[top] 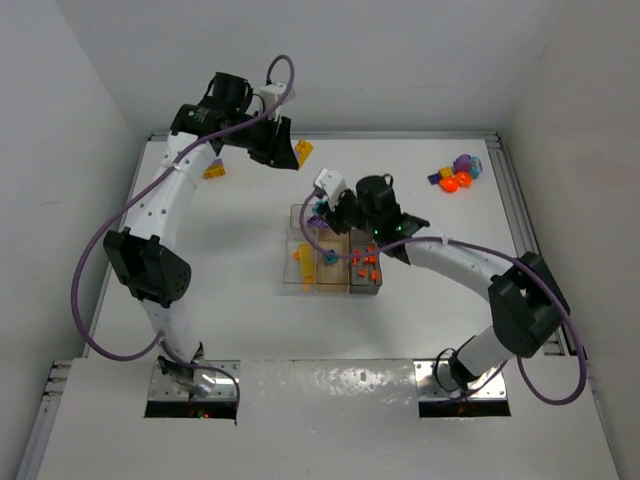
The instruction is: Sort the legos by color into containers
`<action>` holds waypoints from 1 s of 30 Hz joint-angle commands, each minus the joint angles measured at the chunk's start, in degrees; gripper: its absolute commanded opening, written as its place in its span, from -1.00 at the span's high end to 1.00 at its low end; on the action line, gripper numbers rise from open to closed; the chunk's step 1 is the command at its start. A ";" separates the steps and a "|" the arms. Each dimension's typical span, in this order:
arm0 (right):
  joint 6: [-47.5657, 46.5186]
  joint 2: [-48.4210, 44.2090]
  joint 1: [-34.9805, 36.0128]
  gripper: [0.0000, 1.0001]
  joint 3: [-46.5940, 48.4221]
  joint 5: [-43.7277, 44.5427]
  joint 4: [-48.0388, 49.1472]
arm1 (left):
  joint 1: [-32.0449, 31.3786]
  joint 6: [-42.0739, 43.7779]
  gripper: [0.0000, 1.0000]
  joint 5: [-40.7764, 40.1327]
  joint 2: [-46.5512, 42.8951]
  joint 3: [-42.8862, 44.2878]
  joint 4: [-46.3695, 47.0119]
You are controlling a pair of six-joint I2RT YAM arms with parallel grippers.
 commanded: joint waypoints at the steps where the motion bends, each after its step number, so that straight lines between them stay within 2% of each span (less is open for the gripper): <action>1: 7.13 -1.14 -0.05 1.00 16.83 2.49 -25.63 | 0.63 0.87 1.00 -2.71 -0.73 1.43 1.56; 2: 8.36 1.48 0.03 1.00 25.41 2.66 -39.55 | 0.89 0.70 1.00 -3.51 -1.25 1.34 2.09; 6: 17.04 8.34 0.03 1.00 38.12 0.74 -62.21 | 1.42 -0.01 1.00 -6.41 -2.22 0.02 4.19; 10: 21.73 14.67 0.04 1.00 40.17 -5.94 -71.50 | 1.42 -0.62 1.00 -7.29 -2.57 -0.07 4.99; 14: 25.15 15.40 0.21 1.00 36.67 -6.13 -69.86 | 1.42 -0.53 1.00 -8.79 -3.19 -0.68 5.34; 17: 28.58 10.66 0.12 1.00 25.63 -3.32 -58.97 | 1.42 -0.71 1.00 -9.84 -4.15 -2.00 6.57; 20: 30.08 7.67 0.21 1.00 19.02 -0.42 -47.90 | 1.42 -1.06 1.00 -10.46 -4.42 -2.70 6.93; 30: 31.57 9.95 0.30 0.96 18.20 2.14 -44.27 | 1.42 -0.80 1.00 -11.60 -4.59 -2.70 7.19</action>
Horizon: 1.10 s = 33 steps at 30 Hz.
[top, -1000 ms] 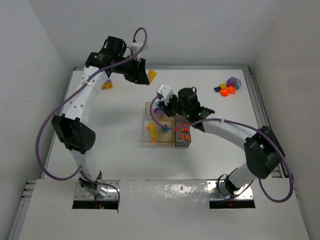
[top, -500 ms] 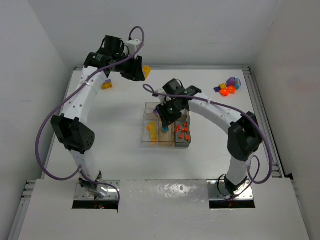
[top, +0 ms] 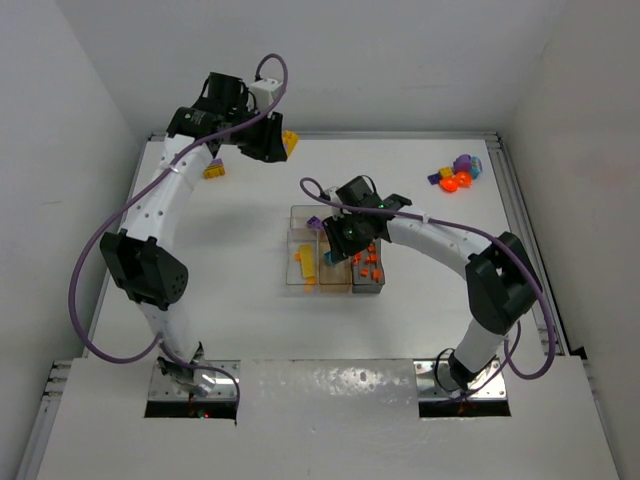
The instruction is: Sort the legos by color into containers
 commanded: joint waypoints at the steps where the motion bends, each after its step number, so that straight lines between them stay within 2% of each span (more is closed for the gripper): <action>1: 2.09 0.37 0.17 0.94 1.52 1.24 4.10 | 0.46 -0.43 1.00 -0.63 -3.20 0.23 2.25; 3: 2.36 0.81 0.17 0.92 2.05 1.67 4.28 | 0.46 -0.25 1.00 -0.72 -3.20 0.23 2.16; 7: 2.53 1.70 0.17 0.73 3.37 2.03 3.05 | 0.46 0.10 1.00 -1.07 -3.46 0.31 1.99; 9: 2.45 1.70 0.08 0.44 3.37 1.77 2.70 | 0.55 0.28 1.00 -1.16 -3.46 0.31 1.90; 12: 1.83 1.61 0.17 0.19 3.46 1.68 1.56 | 0.55 0.36 1.00 -1.16 -3.37 0.31 1.99; 16: 0.52 0.73 0.17 0.04 3.63 1.59 0.94 | 0.55 0.28 1.00 -0.72 -3.20 0.23 1.99; 18: 0.42 0.47 0.25 -0.11 4.07 1.77 0.77 | 0.55 0.28 1.00 -0.72 -3.20 0.23 1.99; 22: -0.19 -0.06 0.17 -0.08 4.86 1.77 0.50 | 0.55 0.28 1.00 -0.72 -3.20 0.31 1.99; 28: -0.37 -0.85 0.25 0.34 5.56 3.70 1.47 | 0.55 0.45 1.00 -0.63 -3.37 0.23 1.81; 33: -0.72 -3.22 0.17 0.35 7.06 7.02 2.08 | 0.55 0.98 1.00 -0.19 -3.11 0.14 1.64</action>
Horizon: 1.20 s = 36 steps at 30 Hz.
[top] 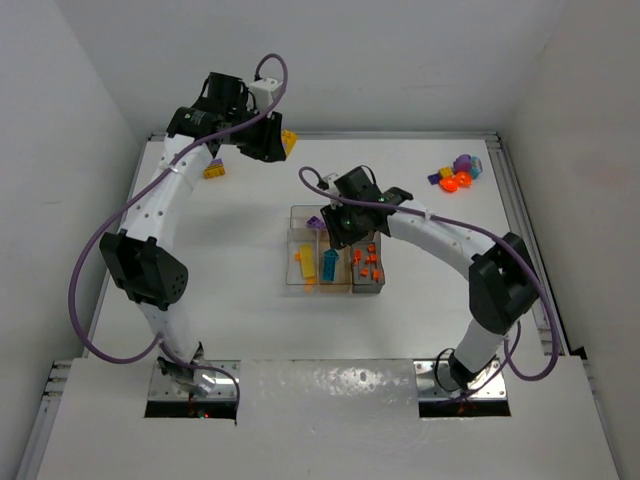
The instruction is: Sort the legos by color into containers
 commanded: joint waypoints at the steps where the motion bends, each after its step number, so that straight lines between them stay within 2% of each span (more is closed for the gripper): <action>1: -0.98 -5.97 0.08 0.24 2.41 4.20 2.34 | 0.55 1.02 1.00 0.97 -2.96 -0.04 1.72; 4: -5.35 -9.92 -0.71 -0.15 0.13 5.27 7.59 | 0.46 3.56 1.00 3.16 -2.96 -1.44 1.64; 7: -6.26 -12.40 -3.42 -0.27 -3.56 -0.52 16.28 | 0.11 11.72 1.00 8.69 -3.39 -3.37 -0.11; 8: -3.47 -15.54 -6.92 -0.30 -4.01 -3.76 18.41 | -0.24 14.36 1.00 11.14 -3.57 -3.99 -0.73; 9: -1.88 -16.09 -8.78 -0.32 -4.19 -11.01 20.61 | -0.33 19.43 1.00 12.47 -4.09 -4.95 -1.69; 11: -2.46 -16.80 -12.05 -0.38 -3.58 -15.73 24.49 | -0.42 23.86 1.00 14.84 -4.36 -5.66 -4.24; 12: -6.22 -16.97 -12.05 -0.39 -3.05 -15.83 24.32 | -0.51 27.62 1.00 15.12 -4.36 -5.92 -5.12; 13: -15.83 -17.24 -11.35 -0.40 -2.79 -17.84 23.02 | -0.51 30.09 1.00 15.38 -4.27 -6.10 -7.39; 14: -21.58 -17.67 -10.91 -0.43 -3.30 -18.90 22.74 | -0.51 33.16 1.00 16.25 -4.10 -6.01 -8.98; 15: -28.86 -19.07 -10.56 -0.49 -5.75 -21.00 23.96 | -0.68 39.54 1.00 16.26 -3.92 -5.84 -11.96; 17: -33.21 -21.09 -10.56 -0.58 -8.74 -23.12 26.68 | -0.86 48.08 1.00 16.26 -3.66 -5.58 -14.79; 19: -39.18 -20.76 -10.56 -0.59 -9.11 -26.19 25.31 | -1.12 52.07 1.00 16.52 -3.66 -5.31 -18.12; 20: -39.04 -20.15 -10.47 -0.59 -8.50 -29.77 25.12 | -1.47 54.53 1.00 17.22 -3.75 -5.48 -18.75; 22: -38.08 -18.12 -9.59 -0.59 -7.00 -33.66 25.81 | -2.35 57.44 1.00 18.98 -3.92 -6.01 -21.30; 25: -38.08 -16.19 -7.49 -0.59 -6.65 -33.59 29.32 | -3.66 58.68 1.00 20.30 -4.62 -7.42 -21.22; 34: -33.86 -10.04 -5.46 -0.56 -4.10 -37.37 36.44 | -6.04 57.19 1.00 22.94 -5.42 -8.56 -21.30; 36: -32.55 -9.16 -5.11 -0.49 -4.10 -37.28 38.64 | -6.48 56.84 1.00 22.94 -5.33 -8.47 -21.30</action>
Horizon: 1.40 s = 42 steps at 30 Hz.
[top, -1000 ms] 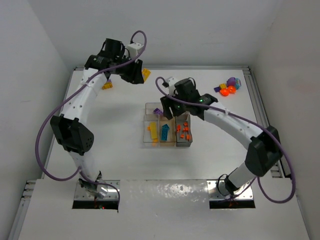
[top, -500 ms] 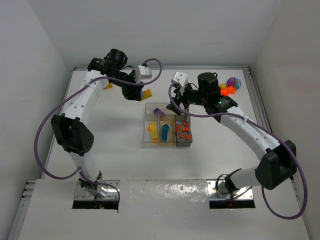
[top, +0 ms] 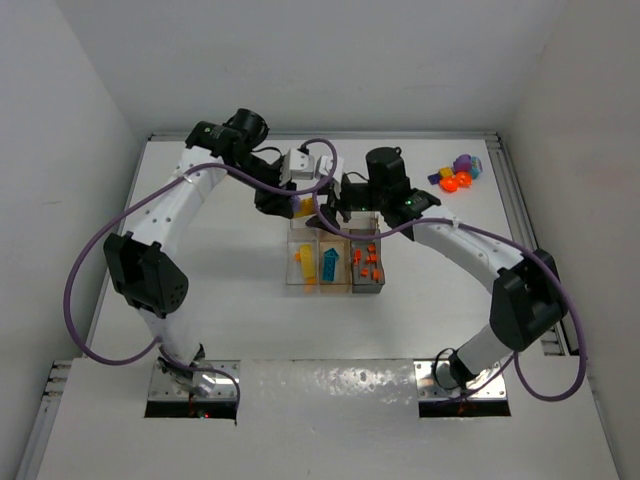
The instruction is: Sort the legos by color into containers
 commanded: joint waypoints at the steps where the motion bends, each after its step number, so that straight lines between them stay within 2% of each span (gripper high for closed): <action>1: 2.22 0.66 0.62 -0.42 2.61 -3.20 7.81 | -1.45 1.32 1.00 2.77 -2.49 0.09 -0.21; 8: 4.06 0.93 0.97 -0.08 2.70 -4.26 9.04 | -1.81 0.79 1.00 2.59 -2.14 0.62 -0.12; 9: 4.24 0.93 0.97 0.08 2.52 -4.26 9.04 | -1.81 0.70 1.00 2.68 -2.13 0.79 -0.04; 13: 3.98 1.10 0.97 0.40 2.87 -4.26 7.46 | -1.81 -0.44 1.00 3.38 -1.61 2.64 -0.04; 17: 5.55 0.40 0.97 0.98 2.35 -4.00 8.15 | -1.81 -0.79 1.00 2.94 -1.61 2.55 -0.04; 18: 5.91 0.05 0.97 1.00 1.74 -3.91 8.86 | -1.81 -0.97 0.99 2.42 -1.43 2.47 -0.12; 19: 6.00 -0.39 0.97 1.00 0.42 -3.39 10.09 | -1.81 -1.58 0.84 2.15 -1.34 2.55 0.14; 20: 6.17 -0.74 0.97 1.00 -0.28 -3.03 10.62 | -1.81 -2.71 0.32 1.11 -1.26 2.55 0.75; 22: 5.65 -1.62 0.97 1.00 -1.95 -2.16 10.45 | -1.81 -4.74 -0.07 0.22 -0.91 3.08 1.11; 23: 5.30 -1.80 0.97 1.00 -2.31 -1.80 10.10 | -1.72 -5.53 -0.34 -0.22 -0.90 3.78 1.28; 26: 4.86 -2.06 0.97 1.00 -2.66 -1.45 9.31 | -1.81 -5.71 -0.41 1.09 -0.90 4.66 1.28; 30: 4.94 -2.06 0.97 1.00 -2.66 -0.92 10.09 | -1.81 -4.40 -0.19 4.34 -0.55 4.31 -0.12; 35: 5.47 -2.15 1.06 1.00 -2.58 -0.74 11.06 | -1.81 -5.71 0.10 3.91 -0.20 1.94 1.45; 38: 5.38 -2.33 0.97 1.00 -2.58 -0.31 11.15 | -1.81 -6.42 0.43 3.12 0.15 1.94 1.72; 39: 5.30 -2.41 1.06 1.00 -2.66 -0.30 11.15 | -1.81 -6.77 0.74 2.51 0.06 2.03 1.81; 40: 5.30 -2.50 0.97 1.00 -2.75 -0.22 11.15 | -1.81 -7.03 0.93 2.24 0.06 2.03 1.90; 42: 5.12 -2.59 0.97 1.00 -3.28 0.05 11.15 | -1.81 -7.91 1.00 1.28 -0.11 2.38 2.77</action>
